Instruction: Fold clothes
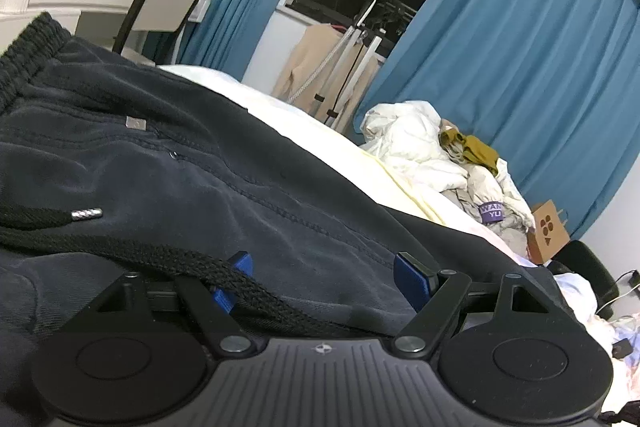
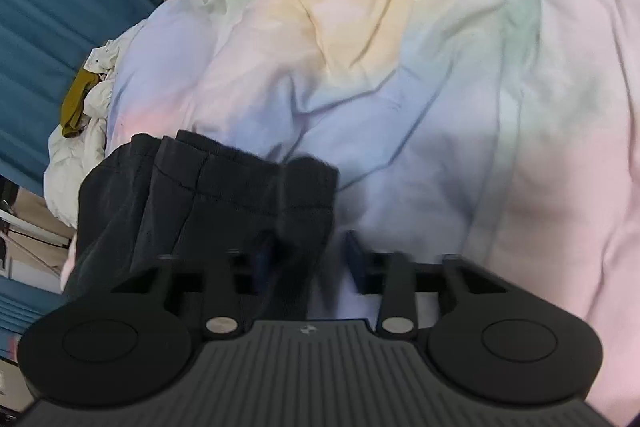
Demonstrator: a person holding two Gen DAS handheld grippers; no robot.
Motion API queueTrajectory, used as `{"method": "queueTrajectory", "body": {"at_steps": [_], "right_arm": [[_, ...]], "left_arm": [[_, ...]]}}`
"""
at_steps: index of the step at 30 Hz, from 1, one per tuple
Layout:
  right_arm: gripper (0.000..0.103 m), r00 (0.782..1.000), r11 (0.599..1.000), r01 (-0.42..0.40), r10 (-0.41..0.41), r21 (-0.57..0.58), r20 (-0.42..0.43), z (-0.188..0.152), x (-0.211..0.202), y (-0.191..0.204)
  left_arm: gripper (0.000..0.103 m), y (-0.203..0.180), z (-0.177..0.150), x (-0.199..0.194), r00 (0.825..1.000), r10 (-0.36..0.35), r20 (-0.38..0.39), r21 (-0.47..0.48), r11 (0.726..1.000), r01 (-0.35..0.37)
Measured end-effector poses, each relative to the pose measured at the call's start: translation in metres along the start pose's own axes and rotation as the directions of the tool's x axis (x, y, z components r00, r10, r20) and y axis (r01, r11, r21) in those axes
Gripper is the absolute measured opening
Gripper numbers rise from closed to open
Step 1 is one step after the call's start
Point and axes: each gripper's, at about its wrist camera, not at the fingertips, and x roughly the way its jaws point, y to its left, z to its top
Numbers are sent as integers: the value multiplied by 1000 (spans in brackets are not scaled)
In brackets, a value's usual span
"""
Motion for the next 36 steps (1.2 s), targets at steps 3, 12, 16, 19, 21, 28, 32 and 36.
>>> {"method": "queueTrajectory", "body": {"at_steps": [3,12,16,19,21,28,32,36], "right_arm": [[5,997,998,-53,55,-39,57,2,-12,9],[4,968,983,-182,176,18,180,15,-51,3],[4,992,991,-102,95,91,77,14,-20,-17],[4,990,995,-103,103,-6,94,14,-22,-3],[4,987,991,-108,116,-78,114,11,-30,7],[4,987,988,-119,128,-93,98,18,-38,4],[5,990,992,-122,124,-24,70,19,-34,-8],[5,990,993,-116,118,-30,71,16,-35,-6]], "left_arm": [[80,0,0,-8,1000,6,8,-8,1000,-6],[80,8,11,-61,998,50,29,-85,995,-48],[81,28,32,-97,996,93,12,-200,976,-88],[81,53,50,-126,992,121,-27,-295,947,-124],[81,73,60,-145,989,134,-53,-370,918,-145],[82,151,72,-212,981,169,-91,-631,753,-189],[83,185,74,-241,972,210,-101,-708,672,-219],[103,204,77,-256,958,262,-121,-697,664,-270]]}}
